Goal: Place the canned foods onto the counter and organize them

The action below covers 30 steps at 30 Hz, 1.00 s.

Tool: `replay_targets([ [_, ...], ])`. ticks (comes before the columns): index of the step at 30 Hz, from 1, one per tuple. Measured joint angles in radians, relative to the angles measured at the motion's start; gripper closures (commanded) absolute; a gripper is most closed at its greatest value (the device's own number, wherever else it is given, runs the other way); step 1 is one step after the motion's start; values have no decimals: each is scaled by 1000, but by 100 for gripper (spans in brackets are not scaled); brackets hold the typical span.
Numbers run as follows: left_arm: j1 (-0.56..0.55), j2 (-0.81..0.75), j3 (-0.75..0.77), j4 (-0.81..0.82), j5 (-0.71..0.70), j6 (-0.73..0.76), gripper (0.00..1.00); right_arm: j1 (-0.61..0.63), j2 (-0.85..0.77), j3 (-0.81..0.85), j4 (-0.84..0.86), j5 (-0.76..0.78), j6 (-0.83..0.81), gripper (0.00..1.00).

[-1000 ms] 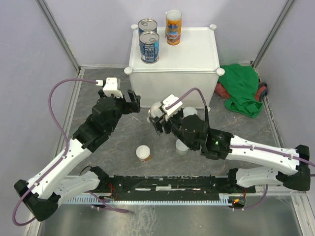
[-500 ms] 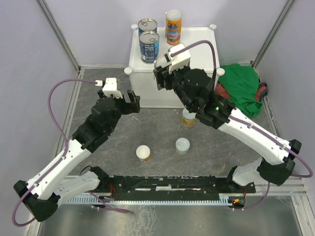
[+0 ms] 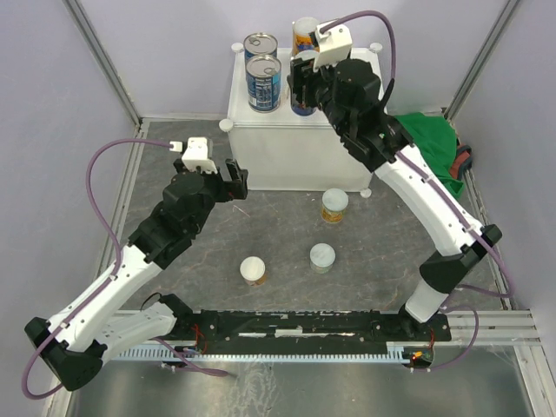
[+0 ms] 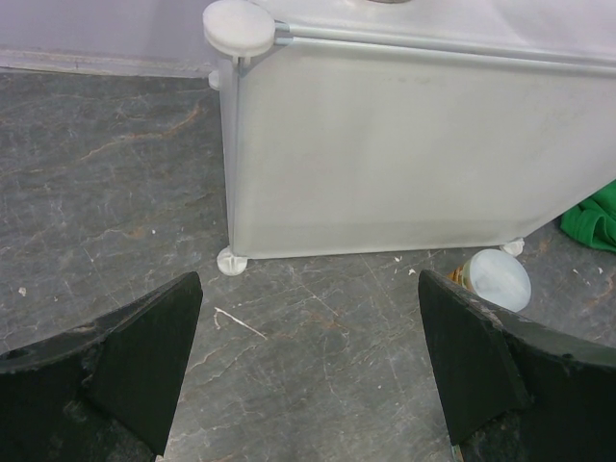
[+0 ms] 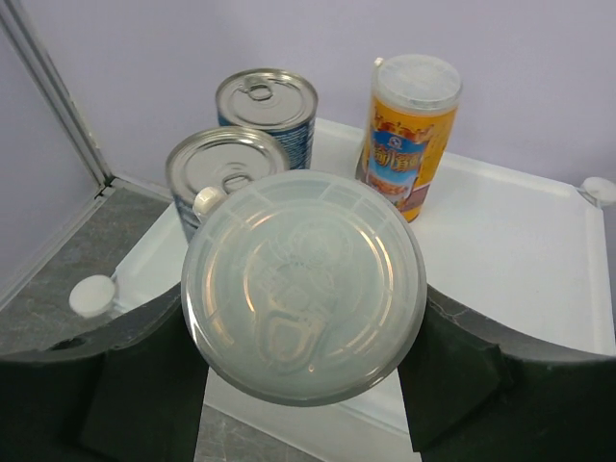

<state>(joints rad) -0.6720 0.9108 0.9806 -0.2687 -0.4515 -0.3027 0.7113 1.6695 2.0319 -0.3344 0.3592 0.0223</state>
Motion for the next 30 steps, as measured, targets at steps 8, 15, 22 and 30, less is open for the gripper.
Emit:
replay_targets([
  [8,0,27,2,2,3,0,1,-116,159,193,-64,-79,69,95],
  [15,0,50,6,2,10,0,1,-180,281,311,-121,-130,112,95],
  [22,0,66,8,10,13,0,1,-203,380,399,-162,-157,124,94],
  [30,0,77,8,13,17,0,1,-203,409,441,-167,-175,131,86],
])
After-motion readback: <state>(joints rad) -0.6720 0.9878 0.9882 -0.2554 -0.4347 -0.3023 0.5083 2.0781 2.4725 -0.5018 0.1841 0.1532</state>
